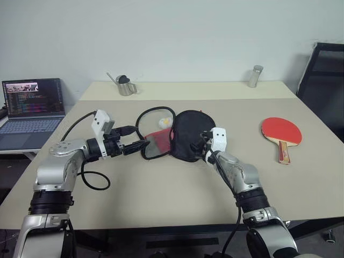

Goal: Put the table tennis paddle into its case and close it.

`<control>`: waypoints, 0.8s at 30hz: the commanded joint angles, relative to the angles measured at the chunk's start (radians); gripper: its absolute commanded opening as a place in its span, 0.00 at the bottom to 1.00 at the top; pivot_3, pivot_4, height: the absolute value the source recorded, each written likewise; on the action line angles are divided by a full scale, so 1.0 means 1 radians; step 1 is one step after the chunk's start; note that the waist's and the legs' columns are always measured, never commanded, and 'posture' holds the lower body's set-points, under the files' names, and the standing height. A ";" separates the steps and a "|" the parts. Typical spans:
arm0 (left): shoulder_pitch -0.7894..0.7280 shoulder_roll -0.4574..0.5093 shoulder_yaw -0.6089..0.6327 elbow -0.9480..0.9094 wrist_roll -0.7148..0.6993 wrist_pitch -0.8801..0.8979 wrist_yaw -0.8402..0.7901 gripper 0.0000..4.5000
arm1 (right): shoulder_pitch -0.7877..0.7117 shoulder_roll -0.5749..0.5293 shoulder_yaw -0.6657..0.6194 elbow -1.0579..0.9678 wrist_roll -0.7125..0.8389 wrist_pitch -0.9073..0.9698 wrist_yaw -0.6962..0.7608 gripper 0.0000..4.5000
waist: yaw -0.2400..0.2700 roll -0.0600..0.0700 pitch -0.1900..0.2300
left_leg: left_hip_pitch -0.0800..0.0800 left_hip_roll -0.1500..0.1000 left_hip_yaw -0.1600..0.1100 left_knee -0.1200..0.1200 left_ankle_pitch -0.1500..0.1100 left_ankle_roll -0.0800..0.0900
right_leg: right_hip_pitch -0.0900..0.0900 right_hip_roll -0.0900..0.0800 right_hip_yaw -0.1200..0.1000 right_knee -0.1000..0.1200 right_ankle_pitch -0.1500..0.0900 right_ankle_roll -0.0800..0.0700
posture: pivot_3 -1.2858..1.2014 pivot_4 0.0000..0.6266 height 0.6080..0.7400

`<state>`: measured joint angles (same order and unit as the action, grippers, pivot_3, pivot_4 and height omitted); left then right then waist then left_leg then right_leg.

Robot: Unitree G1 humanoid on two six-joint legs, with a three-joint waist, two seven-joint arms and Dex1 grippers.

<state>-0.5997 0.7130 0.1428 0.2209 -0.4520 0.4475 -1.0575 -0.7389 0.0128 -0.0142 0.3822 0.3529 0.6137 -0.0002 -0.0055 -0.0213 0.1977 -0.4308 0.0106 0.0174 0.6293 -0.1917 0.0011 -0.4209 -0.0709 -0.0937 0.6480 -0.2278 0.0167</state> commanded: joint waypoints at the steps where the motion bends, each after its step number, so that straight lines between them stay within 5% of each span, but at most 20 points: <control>1: -0.028 -0.003 0.014 -0.010 0.002 -0.025 0.012 1.00 | -0.045 0.021 0.005 0.048 -0.040 -0.070 0.025 0.87 | -0.001 0.000 0.000 | 0.000 0.000 0.000 0.000 0.000 0.000 | 0.000 0.000 0.000 0.000 0.000 0.000 | 0.52 0.24 1.00; 12: 0.019 -0.010 0.005 -0.064 -0.002 -0.020 0.012 1.00 | -0.045 0.001 -0.040 0.001 -0.058 -0.059 0.042 0.01 | -0.003 0.000 0.000 | 0.000 0.000 0.001 0.000 0.000 0.000 | 0.000 0.000 0.001 0.000 0.000 -0.001 | 0.52 0.24 1.00; 24: 0.018 -0.056 -0.077 -0.137 -0.008 0.002 -0.022 1.00 | -0.001 -0.157 -0.070 -0.160 -0.027 0.172 0.150 0.01 | 0.002 0.000 0.000 | 0.000 0.000 0.001 0.000 0.000 0.000 | 0.000 0.000 0.001 0.000 0.001 -0.001 | 0.52 0.24 1.00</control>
<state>-0.5673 0.6569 0.0657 0.1216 -0.4487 0.4520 -1.0669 -0.7334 -0.1311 -0.0596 0.2790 0.3061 0.7636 0.1344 -0.0034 -0.0213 0.1977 -0.4306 0.0109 0.0189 0.6294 -0.1916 0.0010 -0.4211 -0.0707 -0.0924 0.6484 -0.2272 0.0158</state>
